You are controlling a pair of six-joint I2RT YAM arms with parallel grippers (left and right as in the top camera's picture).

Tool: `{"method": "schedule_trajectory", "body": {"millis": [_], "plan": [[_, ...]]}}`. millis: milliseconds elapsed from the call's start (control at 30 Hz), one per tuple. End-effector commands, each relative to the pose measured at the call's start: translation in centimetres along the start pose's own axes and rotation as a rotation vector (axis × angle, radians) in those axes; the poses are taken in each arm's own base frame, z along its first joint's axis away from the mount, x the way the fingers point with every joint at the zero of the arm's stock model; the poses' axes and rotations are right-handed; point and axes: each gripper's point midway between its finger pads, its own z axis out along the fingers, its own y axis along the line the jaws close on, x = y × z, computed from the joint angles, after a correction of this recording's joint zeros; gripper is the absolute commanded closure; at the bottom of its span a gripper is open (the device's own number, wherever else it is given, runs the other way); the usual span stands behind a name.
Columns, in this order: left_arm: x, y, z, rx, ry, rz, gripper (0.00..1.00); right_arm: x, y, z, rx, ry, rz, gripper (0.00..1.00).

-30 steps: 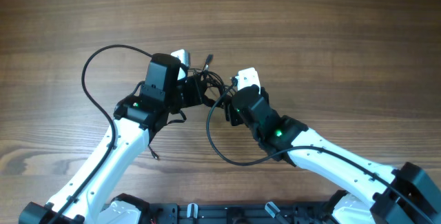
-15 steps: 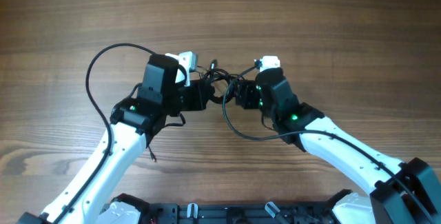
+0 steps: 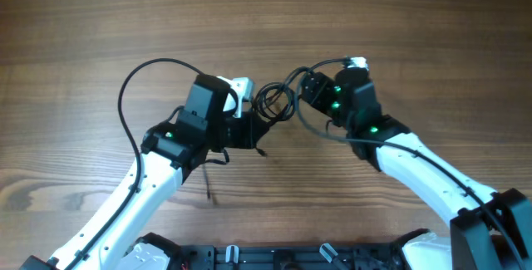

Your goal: Untangle cables

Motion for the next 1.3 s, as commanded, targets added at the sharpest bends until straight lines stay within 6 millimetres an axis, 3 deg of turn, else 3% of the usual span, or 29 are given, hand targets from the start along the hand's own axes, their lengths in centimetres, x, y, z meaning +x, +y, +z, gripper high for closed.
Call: {"method": "schedule_trajectory", "body": {"millis": [0,200,333,400,567,600,633,767,900,1033,1133,1200,1267], "plan": [[-1.3,3.0,-2.0,-0.087,-0.068,-0.053,0.96,-4.1,-5.8,-0.5,0.158,-0.1,0.171,0.37],[-4.3,5.7,-4.0,-0.112,-0.194,-0.171,0.96,-1.8,-10.4,-1.6,0.348,-0.014,0.2,0.38],[-5.3,5.0,-4.2,-0.082,-0.23,-0.137,0.96,-0.9,-9.9,-1.5,0.315,0.062,0.048,0.35],[-5.2,5.0,-4.2,-0.088,-0.222,-0.088,0.96,-0.1,-7.9,-1.1,0.203,0.132,-0.087,0.34],[-4.6,4.8,-4.0,-0.077,-0.192,-0.045,0.96,1.7,-0.7,-1.8,-0.194,0.25,-0.307,0.32],[-4.5,4.5,-4.0,-0.063,-0.187,-0.04,0.96,2.0,0.8,-2.1,-0.27,0.252,-0.364,0.21],[-4.4,3.9,-3.9,-0.03,-0.179,-0.026,0.96,2.6,1.8,-2.1,-0.308,0.245,-0.441,0.16],[-4.2,2.6,-3.9,0.047,-0.159,-0.004,0.96,4.3,2.6,-1.1,-0.224,0.193,-0.606,0.15],[-3.1,1.2,-3.7,0.115,-0.107,-0.001,0.96,2.3,2.6,-0.4,-0.007,-0.028,-0.678,0.06],[-1.4,0.1,-3.0,0.131,-0.043,0.018,0.96,0.2,2.6,-0.6,0.043,-0.137,-0.586,0.04],[-0.3,-1.5,-2.6,0.173,-0.004,0.057,0.96,-0.3,2.3,-0.5,0.068,-0.162,-0.565,0.02],[1.0,-3.5,-2.4,0.247,0.042,0.141,0.96,-1.0,1.1,-0.3,0.13,-0.193,-0.537,0.0],[2.3,-4.3,-2.4,0.281,0.084,0.191,0.96,-2.6,-1.6,-0.6,0.236,-0.25,-0.356,0.0]]}}
